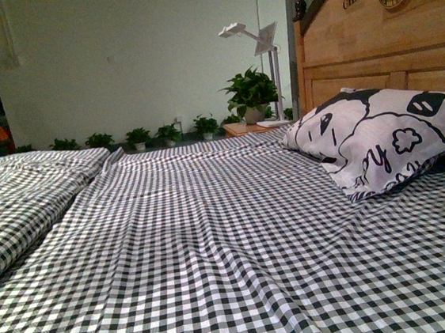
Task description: Clean up trash
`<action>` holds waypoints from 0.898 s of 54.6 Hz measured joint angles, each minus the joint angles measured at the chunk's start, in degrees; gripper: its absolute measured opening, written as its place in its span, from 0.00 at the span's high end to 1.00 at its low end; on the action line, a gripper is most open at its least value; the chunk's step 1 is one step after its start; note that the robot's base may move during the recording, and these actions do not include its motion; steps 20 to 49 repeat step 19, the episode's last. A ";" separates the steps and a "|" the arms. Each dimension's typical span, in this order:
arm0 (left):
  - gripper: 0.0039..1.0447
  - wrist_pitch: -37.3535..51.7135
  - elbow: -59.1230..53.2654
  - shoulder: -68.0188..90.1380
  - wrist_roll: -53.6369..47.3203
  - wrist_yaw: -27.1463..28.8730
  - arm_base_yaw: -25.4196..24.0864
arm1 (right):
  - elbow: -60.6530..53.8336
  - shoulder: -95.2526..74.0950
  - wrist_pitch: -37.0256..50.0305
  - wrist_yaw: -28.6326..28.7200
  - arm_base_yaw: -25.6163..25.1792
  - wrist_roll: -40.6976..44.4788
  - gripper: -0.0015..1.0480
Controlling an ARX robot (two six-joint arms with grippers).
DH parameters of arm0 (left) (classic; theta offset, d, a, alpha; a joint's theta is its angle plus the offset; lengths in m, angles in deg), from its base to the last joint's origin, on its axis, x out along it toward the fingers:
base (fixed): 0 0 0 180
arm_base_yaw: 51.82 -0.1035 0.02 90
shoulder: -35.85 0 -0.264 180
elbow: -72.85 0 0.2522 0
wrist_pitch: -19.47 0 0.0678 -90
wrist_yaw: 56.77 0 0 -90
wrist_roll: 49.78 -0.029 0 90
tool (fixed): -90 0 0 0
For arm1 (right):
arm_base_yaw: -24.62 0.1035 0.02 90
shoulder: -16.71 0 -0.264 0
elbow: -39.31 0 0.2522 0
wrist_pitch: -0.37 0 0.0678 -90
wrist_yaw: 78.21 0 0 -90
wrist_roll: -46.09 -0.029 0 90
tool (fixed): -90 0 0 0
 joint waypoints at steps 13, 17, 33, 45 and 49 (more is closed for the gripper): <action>0.75 0.00 0.00 0.00 0.00 0.00 0.00 | 0.00 0.00 0.00 0.00 0.00 0.00 0.81; 0.75 0.00 0.00 0.00 0.00 0.00 0.00 | 0.00 0.00 0.00 0.00 0.00 0.00 0.81; 0.75 0.00 0.00 0.00 0.00 0.00 0.00 | 0.00 0.00 0.00 0.00 0.00 0.00 0.81; 0.75 0.00 0.00 0.00 0.00 0.00 0.00 | 0.00 0.00 0.00 0.00 0.00 0.00 0.81; 0.75 0.00 0.00 0.00 0.00 0.00 0.00 | 0.00 0.00 0.00 0.00 0.00 0.00 0.81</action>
